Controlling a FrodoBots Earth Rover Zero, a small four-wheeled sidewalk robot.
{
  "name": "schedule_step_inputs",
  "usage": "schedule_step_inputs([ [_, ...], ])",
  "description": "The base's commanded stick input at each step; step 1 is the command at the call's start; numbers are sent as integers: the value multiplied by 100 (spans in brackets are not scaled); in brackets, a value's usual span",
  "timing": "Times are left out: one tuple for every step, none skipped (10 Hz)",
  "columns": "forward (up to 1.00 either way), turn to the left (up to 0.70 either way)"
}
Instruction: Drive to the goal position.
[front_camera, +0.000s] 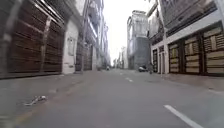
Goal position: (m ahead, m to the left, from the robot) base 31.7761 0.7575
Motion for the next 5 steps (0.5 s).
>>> schedule_step_inputs([
  [100,6],
  [100,6],
  [100,6],
  [100,6],
  [100,-16],
])
